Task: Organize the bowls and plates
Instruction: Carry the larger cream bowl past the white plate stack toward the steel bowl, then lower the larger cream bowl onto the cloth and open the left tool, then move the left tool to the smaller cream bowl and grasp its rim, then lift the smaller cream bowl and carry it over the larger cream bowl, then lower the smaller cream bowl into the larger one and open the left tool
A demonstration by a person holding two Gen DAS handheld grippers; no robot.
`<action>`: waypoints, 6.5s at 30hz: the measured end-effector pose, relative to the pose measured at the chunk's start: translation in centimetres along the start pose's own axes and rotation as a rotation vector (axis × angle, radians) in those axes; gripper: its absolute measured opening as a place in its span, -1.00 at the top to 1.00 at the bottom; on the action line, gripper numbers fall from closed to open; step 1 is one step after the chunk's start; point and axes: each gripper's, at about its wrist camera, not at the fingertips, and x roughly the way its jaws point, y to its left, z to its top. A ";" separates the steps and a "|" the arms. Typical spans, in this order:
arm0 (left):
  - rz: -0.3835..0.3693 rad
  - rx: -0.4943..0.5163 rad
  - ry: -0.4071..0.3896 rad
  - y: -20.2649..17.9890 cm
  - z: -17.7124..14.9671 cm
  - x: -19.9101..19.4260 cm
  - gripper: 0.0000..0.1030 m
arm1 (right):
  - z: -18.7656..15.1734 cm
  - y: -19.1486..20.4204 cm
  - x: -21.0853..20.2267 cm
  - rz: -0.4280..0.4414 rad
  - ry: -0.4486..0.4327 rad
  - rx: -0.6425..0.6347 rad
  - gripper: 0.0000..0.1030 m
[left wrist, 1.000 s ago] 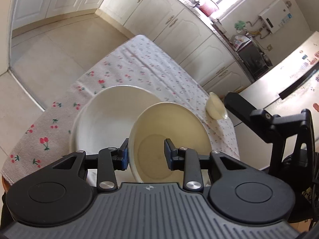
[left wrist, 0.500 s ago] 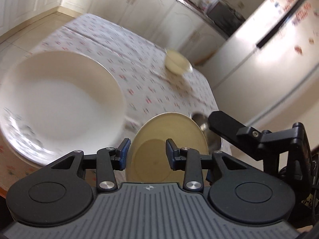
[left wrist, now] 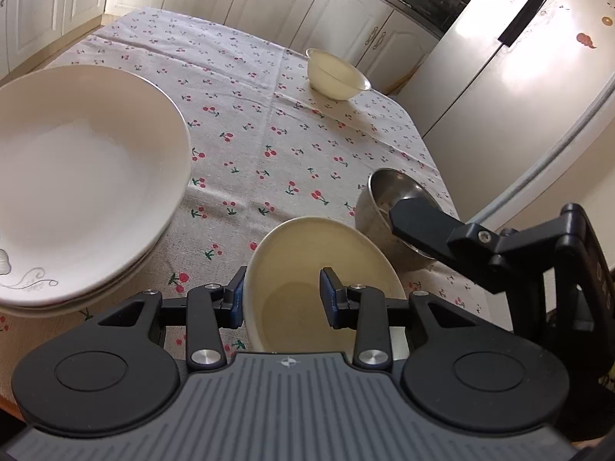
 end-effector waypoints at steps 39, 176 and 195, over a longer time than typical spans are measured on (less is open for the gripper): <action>0.034 0.172 -0.208 -2.6 10.3 -3.3 -1.00 | 10.7 2.0 -6.8 0.001 -0.215 -0.167 -0.99; -0.079 0.057 -0.082 2.2 3.1 -1.8 0.52 | 1.1 2.7 -1.8 0.227 0.085 -0.159 -1.00; -0.068 0.010 -0.092 3.4 2.8 -2.9 0.29 | 0.1 0.4 -3.4 0.210 0.089 -0.035 -1.00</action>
